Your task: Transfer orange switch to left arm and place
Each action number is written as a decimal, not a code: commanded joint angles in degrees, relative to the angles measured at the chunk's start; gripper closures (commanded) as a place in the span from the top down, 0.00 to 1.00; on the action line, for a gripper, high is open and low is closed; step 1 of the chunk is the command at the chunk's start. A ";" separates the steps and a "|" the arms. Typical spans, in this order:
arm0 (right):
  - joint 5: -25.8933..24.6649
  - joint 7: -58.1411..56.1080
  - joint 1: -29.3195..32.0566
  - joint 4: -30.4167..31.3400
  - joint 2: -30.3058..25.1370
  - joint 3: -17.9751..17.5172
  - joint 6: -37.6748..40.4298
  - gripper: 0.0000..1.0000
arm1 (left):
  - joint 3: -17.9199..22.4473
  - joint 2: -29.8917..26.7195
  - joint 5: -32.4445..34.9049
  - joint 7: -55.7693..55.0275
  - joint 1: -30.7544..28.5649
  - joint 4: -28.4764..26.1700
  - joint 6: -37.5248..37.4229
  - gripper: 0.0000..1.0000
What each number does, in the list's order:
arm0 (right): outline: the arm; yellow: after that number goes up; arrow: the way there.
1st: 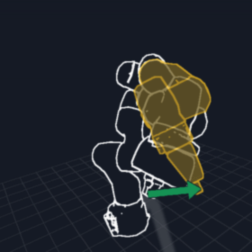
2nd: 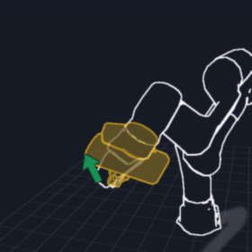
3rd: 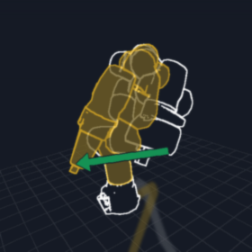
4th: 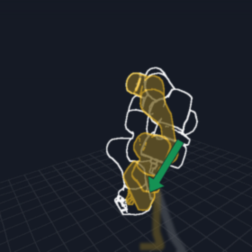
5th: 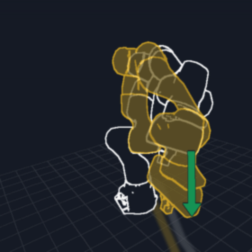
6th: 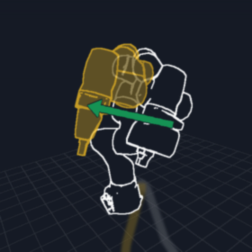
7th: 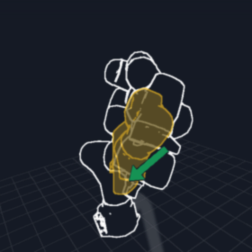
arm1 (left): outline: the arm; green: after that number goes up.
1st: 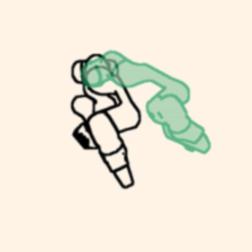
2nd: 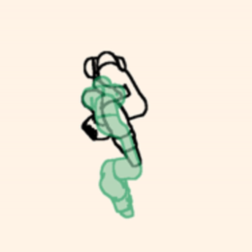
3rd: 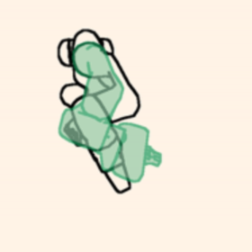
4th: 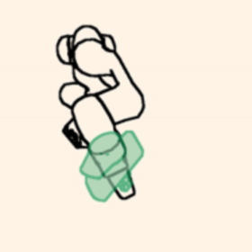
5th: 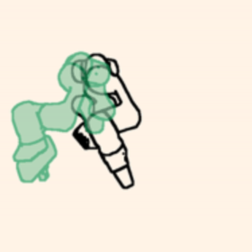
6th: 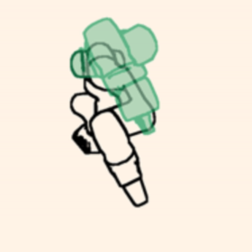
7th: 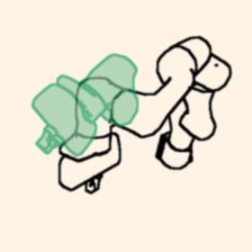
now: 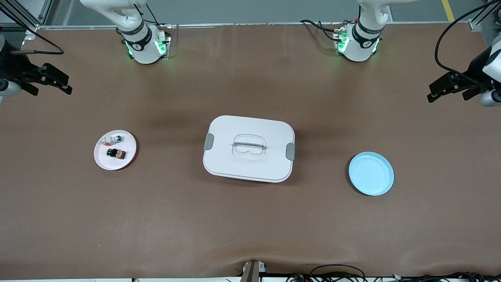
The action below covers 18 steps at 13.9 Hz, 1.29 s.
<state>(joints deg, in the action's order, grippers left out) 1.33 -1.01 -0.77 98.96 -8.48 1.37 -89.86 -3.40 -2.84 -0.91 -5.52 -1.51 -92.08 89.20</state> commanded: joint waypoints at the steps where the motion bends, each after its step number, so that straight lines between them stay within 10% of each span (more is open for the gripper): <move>1: 0.60 -0.75 0.60 0.62 -1.01 -0.23 0.47 1.00 | -0.29 0.11 -0.33 1.73 -0.51 0.32 -0.61 1.00; 18: 0.52 -0.75 0.95 -2.27 0.65 0.12 0.47 1.00 | 0.06 0.20 -0.33 1.91 -0.60 0.58 -0.52 1.00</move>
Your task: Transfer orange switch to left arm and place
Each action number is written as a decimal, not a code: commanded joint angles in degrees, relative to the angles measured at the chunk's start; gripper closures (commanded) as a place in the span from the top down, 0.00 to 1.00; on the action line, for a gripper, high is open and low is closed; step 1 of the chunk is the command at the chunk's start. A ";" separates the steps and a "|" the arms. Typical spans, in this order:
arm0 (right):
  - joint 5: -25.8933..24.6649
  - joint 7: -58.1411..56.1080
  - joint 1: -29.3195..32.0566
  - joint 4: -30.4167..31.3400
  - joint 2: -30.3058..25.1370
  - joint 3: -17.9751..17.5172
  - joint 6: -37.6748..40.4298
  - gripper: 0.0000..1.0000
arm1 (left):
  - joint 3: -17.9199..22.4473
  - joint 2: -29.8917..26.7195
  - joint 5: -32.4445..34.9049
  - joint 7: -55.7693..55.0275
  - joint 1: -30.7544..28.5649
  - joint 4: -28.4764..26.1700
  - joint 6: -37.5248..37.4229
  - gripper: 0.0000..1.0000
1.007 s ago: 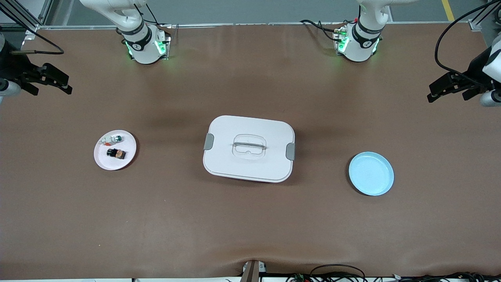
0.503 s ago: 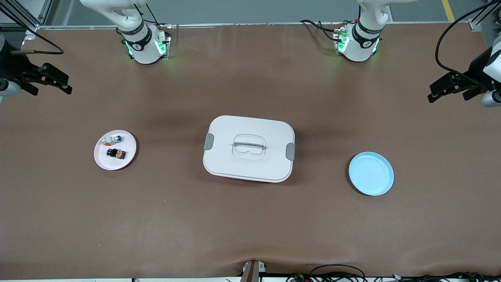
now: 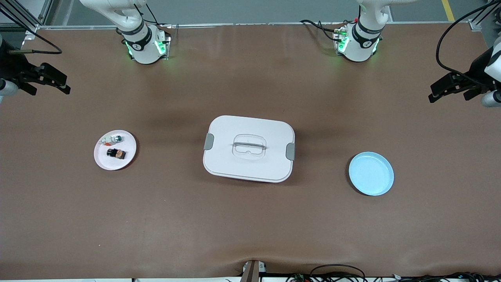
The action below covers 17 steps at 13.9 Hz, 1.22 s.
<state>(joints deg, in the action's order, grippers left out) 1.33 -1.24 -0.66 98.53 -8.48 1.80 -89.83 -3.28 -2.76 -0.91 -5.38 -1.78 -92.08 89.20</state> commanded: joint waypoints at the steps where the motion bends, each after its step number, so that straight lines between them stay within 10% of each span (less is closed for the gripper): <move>1: 0.60 -0.51 0.92 -2.63 1.52 -0.30 1.66 1.00 | -0.06 0.13 -0.33 1.78 -0.33 0.50 -0.61 1.00; 17: 0.70 -0.51 3.03 -4.66 17.79 -0.39 2.99 1.00 | -0.06 0.13 -0.33 1.42 -0.25 0.76 -0.61 1.00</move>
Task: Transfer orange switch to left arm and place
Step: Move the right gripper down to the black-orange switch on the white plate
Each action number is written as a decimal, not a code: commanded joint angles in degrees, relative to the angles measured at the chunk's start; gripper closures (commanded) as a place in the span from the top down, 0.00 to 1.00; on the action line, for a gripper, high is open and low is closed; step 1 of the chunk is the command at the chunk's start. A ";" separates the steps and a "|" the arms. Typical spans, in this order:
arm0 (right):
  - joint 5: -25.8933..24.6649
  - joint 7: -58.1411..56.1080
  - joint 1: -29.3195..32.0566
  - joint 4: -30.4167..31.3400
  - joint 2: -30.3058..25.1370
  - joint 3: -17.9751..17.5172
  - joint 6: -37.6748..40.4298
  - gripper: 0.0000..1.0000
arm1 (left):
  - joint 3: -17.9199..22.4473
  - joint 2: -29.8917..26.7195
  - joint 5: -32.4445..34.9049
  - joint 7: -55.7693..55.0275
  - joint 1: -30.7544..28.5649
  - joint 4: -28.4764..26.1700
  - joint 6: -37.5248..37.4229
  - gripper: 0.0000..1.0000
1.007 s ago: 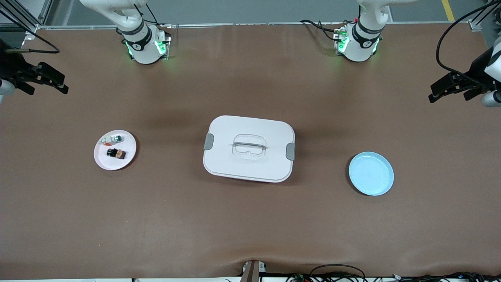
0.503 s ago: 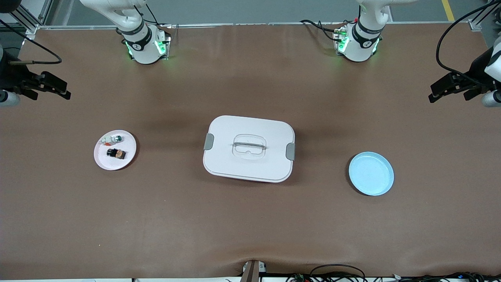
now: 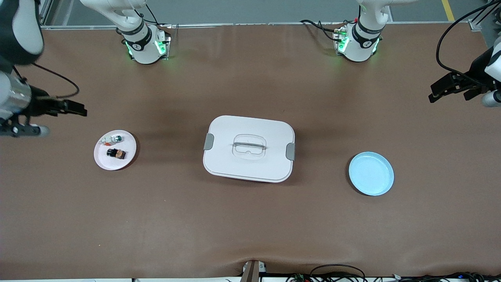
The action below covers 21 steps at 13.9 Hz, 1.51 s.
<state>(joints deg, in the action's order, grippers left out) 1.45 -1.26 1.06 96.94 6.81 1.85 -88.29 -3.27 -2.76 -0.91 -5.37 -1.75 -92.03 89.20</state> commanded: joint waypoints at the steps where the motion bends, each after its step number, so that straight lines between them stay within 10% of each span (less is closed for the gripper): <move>1: 0.31 -0.41 1.40 -3.07 2.85 -0.36 1.54 1.00 | -0.07 0.12 -0.33 1.42 -0.27 0.71 -0.61 1.00; 21: -0.84 2.03 6.33 16.42 8.39 -0.36 -28.75 1.00 | -0.07 0.12 -0.33 1.51 -0.45 0.62 -0.61 1.00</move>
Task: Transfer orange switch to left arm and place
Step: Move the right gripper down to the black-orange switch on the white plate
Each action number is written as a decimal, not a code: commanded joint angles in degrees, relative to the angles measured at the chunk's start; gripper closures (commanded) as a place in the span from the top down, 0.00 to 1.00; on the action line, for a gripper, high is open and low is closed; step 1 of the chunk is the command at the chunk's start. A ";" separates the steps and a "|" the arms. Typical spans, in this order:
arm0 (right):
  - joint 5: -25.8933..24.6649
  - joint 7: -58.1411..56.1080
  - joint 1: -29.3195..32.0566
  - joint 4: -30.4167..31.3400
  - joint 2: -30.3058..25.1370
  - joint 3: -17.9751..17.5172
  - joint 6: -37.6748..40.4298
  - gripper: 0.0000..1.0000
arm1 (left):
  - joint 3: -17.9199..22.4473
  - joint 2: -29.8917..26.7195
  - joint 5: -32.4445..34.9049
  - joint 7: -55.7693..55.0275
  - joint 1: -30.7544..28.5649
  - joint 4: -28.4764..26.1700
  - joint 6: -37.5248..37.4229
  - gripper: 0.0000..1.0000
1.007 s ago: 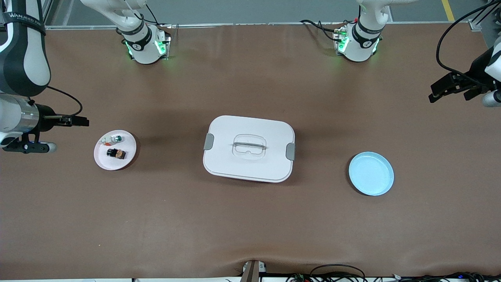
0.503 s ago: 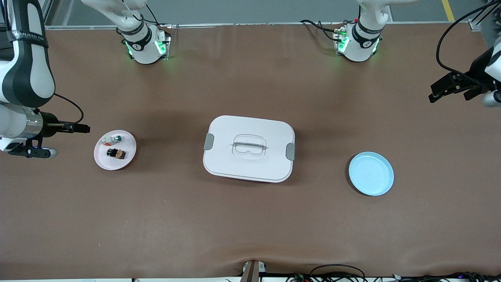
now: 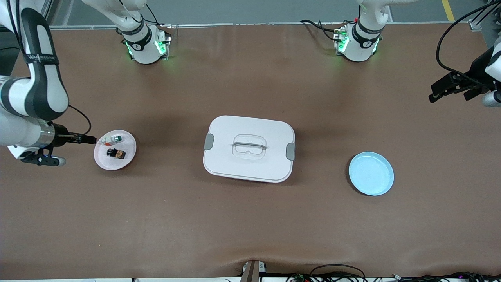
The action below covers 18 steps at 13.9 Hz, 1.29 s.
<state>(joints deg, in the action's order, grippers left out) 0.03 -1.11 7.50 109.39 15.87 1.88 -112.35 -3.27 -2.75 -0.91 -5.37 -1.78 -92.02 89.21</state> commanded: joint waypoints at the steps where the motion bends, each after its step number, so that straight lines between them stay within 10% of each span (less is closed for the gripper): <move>1: 0.50 3.82 -0.21 5.03 -0.49 -0.48 -6.55 1.00 | -0.07 0.21 -0.41 1.51 -0.42 0.61 -0.61 1.00; 18: 0.76 7.34 -0.56 5.40 10.85 -0.74 -21.16 1.00 | -0.07 0.21 -0.41 1.51 -0.42 0.70 -0.61 1.00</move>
<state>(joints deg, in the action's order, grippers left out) 0.06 4.50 7.12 114.76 26.04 1.34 -132.42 -3.26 -2.74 -0.91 -5.37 -1.79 -92.03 89.20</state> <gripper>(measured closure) 0.000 0.000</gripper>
